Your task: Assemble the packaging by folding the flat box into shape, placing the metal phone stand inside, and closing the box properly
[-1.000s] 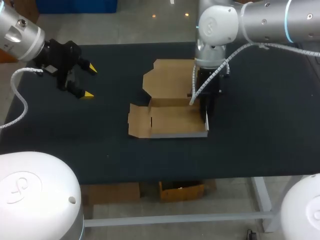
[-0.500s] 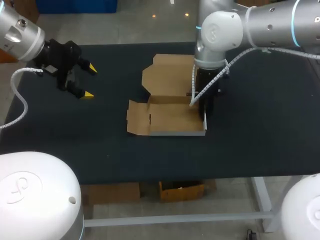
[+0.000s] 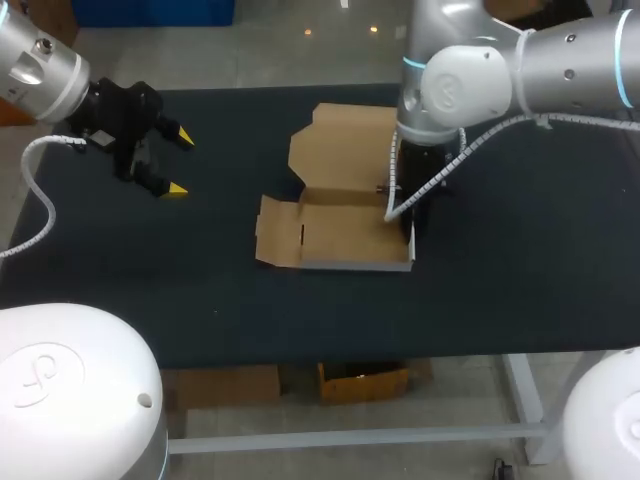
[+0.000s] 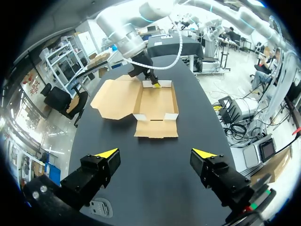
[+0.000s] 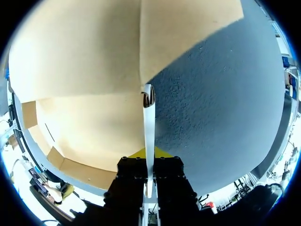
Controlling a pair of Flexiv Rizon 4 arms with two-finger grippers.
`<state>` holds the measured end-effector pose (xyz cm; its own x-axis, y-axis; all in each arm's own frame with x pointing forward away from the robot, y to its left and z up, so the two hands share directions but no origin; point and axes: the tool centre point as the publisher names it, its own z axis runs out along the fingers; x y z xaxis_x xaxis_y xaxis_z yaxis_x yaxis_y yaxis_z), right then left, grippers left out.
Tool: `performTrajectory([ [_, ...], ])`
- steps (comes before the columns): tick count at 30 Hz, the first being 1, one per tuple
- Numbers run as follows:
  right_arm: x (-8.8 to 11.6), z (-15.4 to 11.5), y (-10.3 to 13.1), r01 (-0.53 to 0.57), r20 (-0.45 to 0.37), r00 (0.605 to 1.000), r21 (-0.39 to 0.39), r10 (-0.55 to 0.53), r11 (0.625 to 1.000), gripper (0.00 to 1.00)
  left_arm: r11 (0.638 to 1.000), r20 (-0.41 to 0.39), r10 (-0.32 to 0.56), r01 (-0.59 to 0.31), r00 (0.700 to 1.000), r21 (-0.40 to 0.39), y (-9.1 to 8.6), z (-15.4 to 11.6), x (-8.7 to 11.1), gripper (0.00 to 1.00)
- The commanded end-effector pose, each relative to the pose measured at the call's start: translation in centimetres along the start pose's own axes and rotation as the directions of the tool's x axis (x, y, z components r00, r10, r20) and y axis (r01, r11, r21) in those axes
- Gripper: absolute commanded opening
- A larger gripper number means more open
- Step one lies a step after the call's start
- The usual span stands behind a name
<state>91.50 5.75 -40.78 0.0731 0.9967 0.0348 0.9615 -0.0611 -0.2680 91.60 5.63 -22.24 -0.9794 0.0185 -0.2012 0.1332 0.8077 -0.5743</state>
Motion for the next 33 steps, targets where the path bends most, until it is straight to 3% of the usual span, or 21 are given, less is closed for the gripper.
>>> performTrajectory([
  [1,-0.2,-0.2,-0.5,-0.002,-0.004,1.0,-0.065,0.001,0.998,0.06,1.0,0.0,0.0,0.0,1.0,-0.001,0.0,0.0,0.0,1.0],
  [7,-0.2,-0.1,-0.2,0.003,-0.008,1.0,-0.082,-0.004,0.997,0.1,1.0,0.0,0.0,0.0,1.0,-0.001,0.0,0.0,0.0,1.0],
  [22,-0.3,0.0,-0.4,-0.028,-0.004,1.0,-0.239,0.027,0.971,0.13,1.0,0.0,0.0,0.0,1.0,-0.001,0.0,0.0,0.0,1.0],
  [33,-0.3,0.8,-0.2,-0.059,-0.006,0.998,-0.314,0.06,0.948,0.15,1.0,0.0,0.0,0.0,1.0,-0.001,0.0,0.0,0.0,1.0],
])
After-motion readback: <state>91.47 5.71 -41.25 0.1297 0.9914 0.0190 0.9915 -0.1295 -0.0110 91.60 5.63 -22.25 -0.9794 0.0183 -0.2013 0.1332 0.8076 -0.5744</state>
